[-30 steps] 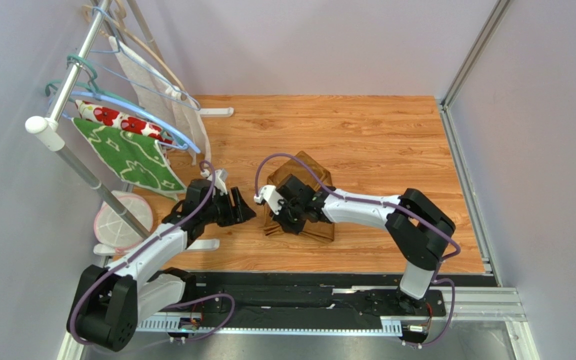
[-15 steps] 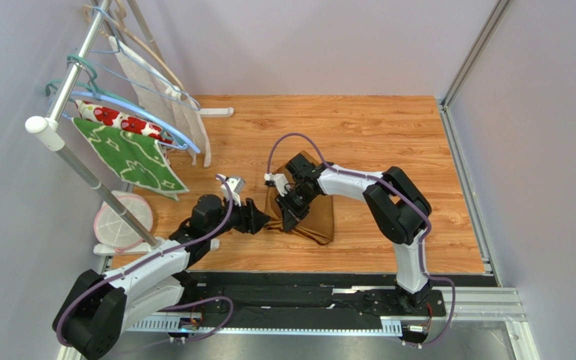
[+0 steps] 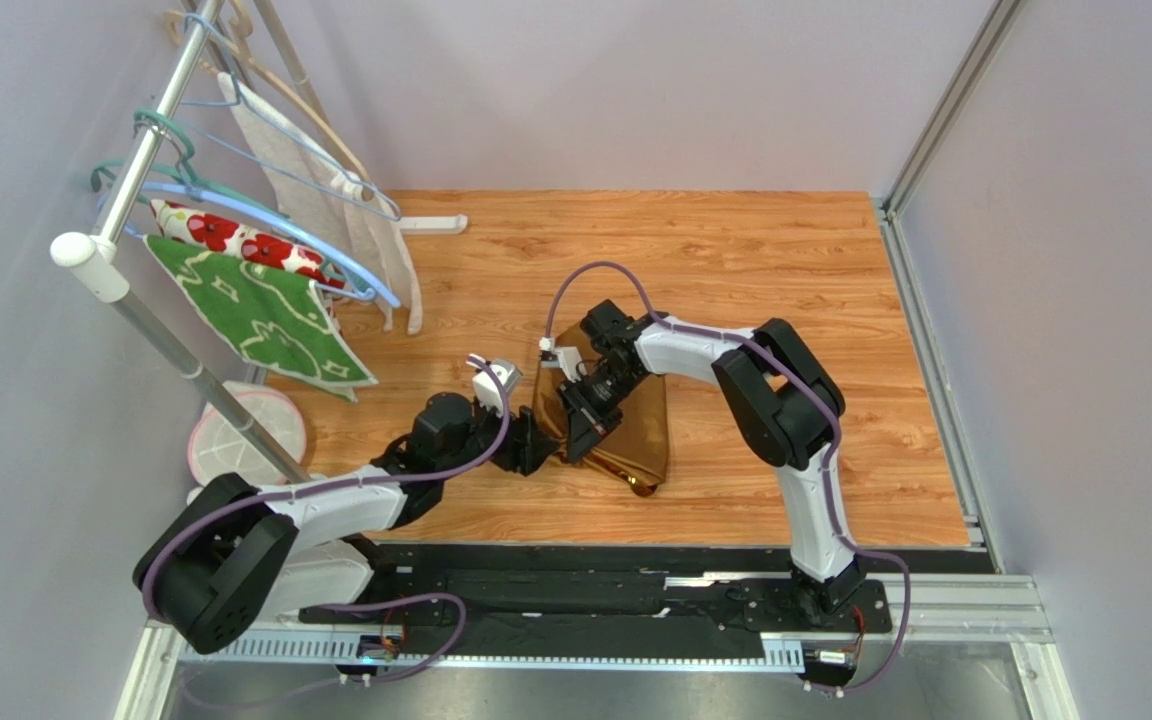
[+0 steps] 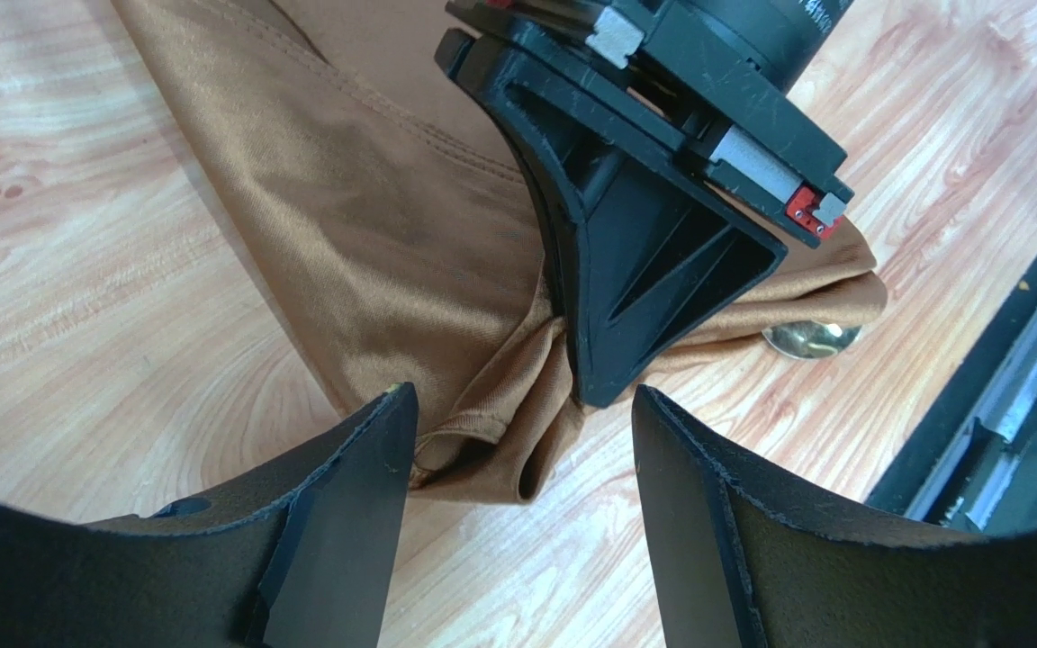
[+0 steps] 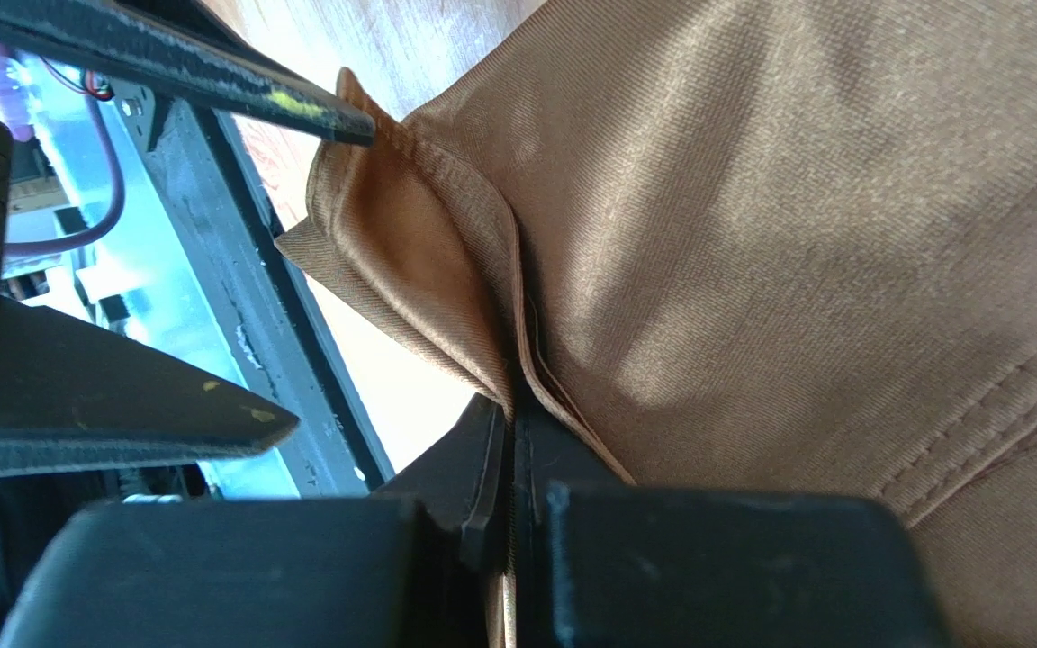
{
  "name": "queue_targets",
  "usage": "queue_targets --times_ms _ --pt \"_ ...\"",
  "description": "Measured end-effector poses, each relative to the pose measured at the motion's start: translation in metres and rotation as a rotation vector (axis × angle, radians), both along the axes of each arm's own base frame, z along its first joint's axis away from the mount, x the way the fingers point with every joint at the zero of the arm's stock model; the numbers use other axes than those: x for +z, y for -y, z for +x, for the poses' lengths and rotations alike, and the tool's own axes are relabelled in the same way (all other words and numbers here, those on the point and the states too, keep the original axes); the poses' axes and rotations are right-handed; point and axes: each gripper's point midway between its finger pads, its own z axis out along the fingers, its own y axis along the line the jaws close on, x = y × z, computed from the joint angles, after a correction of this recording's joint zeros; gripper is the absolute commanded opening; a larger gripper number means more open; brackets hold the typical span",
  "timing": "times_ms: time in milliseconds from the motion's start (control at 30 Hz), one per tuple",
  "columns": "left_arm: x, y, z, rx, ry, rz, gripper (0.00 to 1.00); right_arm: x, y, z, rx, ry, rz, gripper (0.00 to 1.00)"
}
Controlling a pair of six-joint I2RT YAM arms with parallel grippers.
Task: Fold the napkin, place the utensils inside, and roll it up
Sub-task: Roll the napkin with the utensil
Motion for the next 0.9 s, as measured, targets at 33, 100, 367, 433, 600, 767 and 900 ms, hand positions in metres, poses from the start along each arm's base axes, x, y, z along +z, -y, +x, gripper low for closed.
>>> queue_targets --times_ms 33,100,367,433,600,767,900 --pt "0.0 0.001 0.001 0.001 0.007 0.002 0.68 0.0 0.0 0.0 0.0 -0.005 0.001 0.0" --pt "0.0 0.002 0.002 0.002 0.019 0.004 0.68 0.0 0.0 -0.001 0.0 -0.015 0.004 0.0" --pt "-0.013 0.001 0.004 0.017 0.002 0.037 0.62 0.0 0.0 0.0 -0.004 -0.043 0.013 0.0" --pt "-0.013 0.001 0.004 0.017 0.004 0.037 0.61 0.0 0.0 0.0 -0.007 -0.048 0.016 0.0" --pt "-0.013 0.001 0.004 0.015 0.003 0.038 0.54 0.0 0.0 0.0 -0.011 -0.067 0.022 0.0" --pt "-0.018 0.001 0.002 0.01 -0.013 0.048 0.54 0.001 0.001 0.001 -0.015 -0.082 0.03 0.0" --pt "-0.021 0.0 0.0 0.007 -0.023 0.054 0.48 0.0 0.001 0.001 -0.02 -0.101 0.03 0.0"
